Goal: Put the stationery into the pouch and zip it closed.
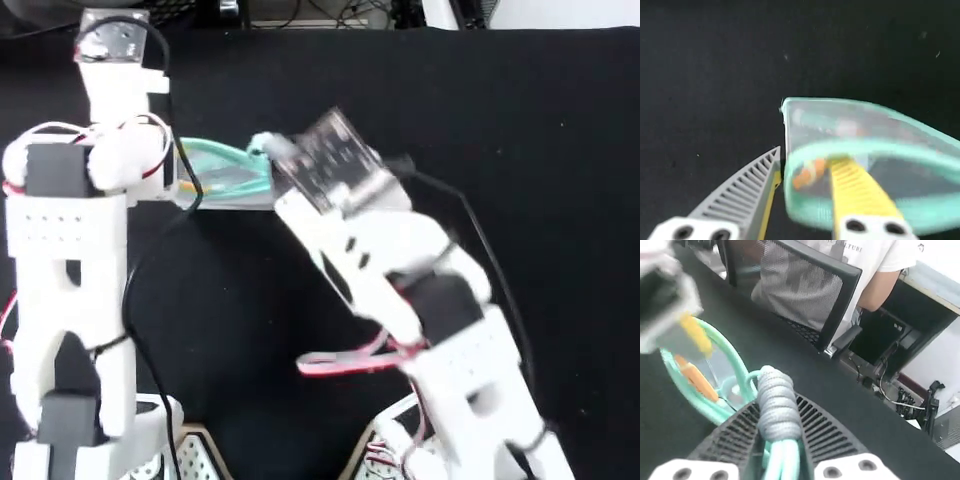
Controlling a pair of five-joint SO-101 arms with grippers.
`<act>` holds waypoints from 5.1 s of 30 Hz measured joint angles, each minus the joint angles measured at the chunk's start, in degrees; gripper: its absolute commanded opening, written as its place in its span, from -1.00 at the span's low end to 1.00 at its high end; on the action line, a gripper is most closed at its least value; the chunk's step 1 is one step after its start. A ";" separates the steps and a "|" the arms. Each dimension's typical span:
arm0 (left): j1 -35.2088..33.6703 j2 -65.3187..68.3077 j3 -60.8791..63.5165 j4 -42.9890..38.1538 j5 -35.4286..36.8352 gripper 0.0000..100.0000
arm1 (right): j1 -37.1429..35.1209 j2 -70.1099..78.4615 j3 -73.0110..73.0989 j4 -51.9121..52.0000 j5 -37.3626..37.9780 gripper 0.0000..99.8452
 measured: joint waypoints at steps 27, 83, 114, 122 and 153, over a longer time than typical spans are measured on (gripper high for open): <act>0.00 -38.68 66.55 -46.59 -5.45 -0.67 | -3.25 5.45 -15.30 7.03 3.52 -0.98; 4.92 -82.29 86.33 -49.49 -3.08 -0.46 | -7.21 3.25 -9.58 0.18 -2.73 -0.97; 15.56 -80.88 79.21 -44.40 -0.70 -0.47 | -7.30 4.66 -9.58 0.70 -2.73 -0.97; 13.10 -68.48 82.11 -56.00 2.11 -0.48 | -7.30 4.84 -9.67 3.78 -0.18 -0.98; 12.92 -78.33 83.43 -48.26 -3.96 -0.94 | -2.20 4.40 -5.36 12.31 1.76 -0.97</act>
